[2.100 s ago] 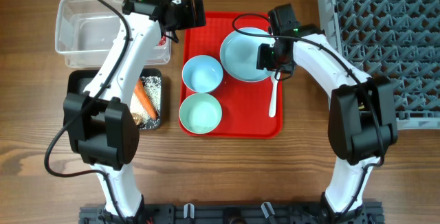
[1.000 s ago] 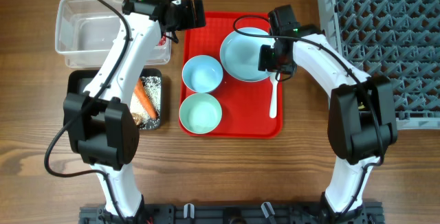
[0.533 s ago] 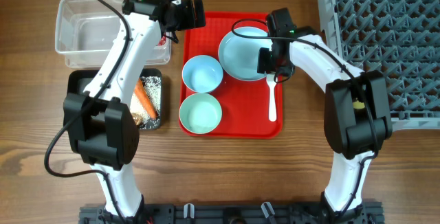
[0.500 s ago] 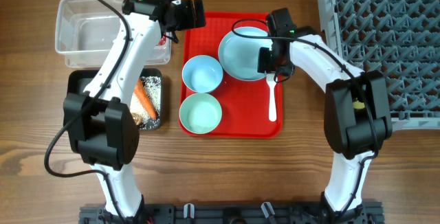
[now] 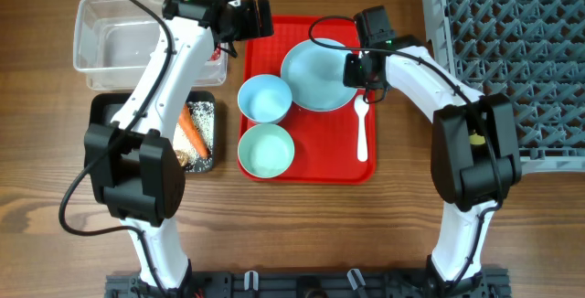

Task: Sort waste into correct bins and load items into the dishwasher rack
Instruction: 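Grip the light-blue plate's edge with the right gripper, then lift the plate and stand it upright in the dish rack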

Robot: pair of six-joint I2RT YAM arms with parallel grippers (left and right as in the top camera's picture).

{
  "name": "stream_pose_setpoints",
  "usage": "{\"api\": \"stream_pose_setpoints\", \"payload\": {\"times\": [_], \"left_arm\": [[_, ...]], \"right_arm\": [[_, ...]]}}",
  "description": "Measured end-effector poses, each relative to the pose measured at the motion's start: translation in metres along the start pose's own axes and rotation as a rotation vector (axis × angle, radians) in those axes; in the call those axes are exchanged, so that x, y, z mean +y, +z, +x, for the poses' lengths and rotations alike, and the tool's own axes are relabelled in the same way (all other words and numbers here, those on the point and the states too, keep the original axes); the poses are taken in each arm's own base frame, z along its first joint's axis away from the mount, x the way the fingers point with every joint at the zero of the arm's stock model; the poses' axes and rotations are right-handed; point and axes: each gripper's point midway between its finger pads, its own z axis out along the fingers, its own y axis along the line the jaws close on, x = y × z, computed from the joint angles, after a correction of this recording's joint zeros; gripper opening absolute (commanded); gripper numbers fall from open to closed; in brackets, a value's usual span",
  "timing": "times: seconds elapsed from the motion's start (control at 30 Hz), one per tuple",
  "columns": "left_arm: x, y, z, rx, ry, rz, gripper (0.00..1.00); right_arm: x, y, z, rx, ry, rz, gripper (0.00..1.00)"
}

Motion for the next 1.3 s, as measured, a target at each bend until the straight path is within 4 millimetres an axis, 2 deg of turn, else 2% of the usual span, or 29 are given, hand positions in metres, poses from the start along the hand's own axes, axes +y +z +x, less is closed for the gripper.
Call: {"api": "stream_pose_setpoints", "payload": {"times": [0.3,0.47,0.67,0.83,0.9,1.03,1.17,1.3], "left_arm": [[0.000,0.000,0.000,0.000,0.000,0.000,1.00],[0.000,0.000,0.000,0.000,0.000,0.000,1.00],[0.000,0.000,0.000,0.000,0.000,0.000,1.00],[0.000,0.000,0.000,0.000,0.000,0.000,1.00],[0.000,0.000,0.000,0.000,0.000,0.000,1.00],[0.000,0.000,0.000,0.000,0.000,0.000,1.00],[0.000,0.000,0.000,0.000,0.000,0.000,1.00],[0.000,0.000,0.000,0.000,0.000,0.000,1.00]], "right_arm": [[0.001,0.000,-0.005,-0.021,-0.011,-0.004,0.04],[0.002,-0.001,-0.018,-0.069,-0.012,-0.016,0.04],[-0.017,-0.003,-0.028,-0.077,0.011,-0.012,0.04],[-0.033,-0.020,-0.044,-0.088,0.030,-0.040,0.04],[-0.037,-0.037,-0.053,-0.114,0.028,-0.058,0.04],[-0.038,-0.083,-0.077,-0.207,0.013,-0.088,0.04],[-0.039,-0.149,-0.104,-0.362,-0.004,-0.101,0.04],[-0.061,-0.199,-0.117,-0.485,0.009,-0.030,0.04]]}}
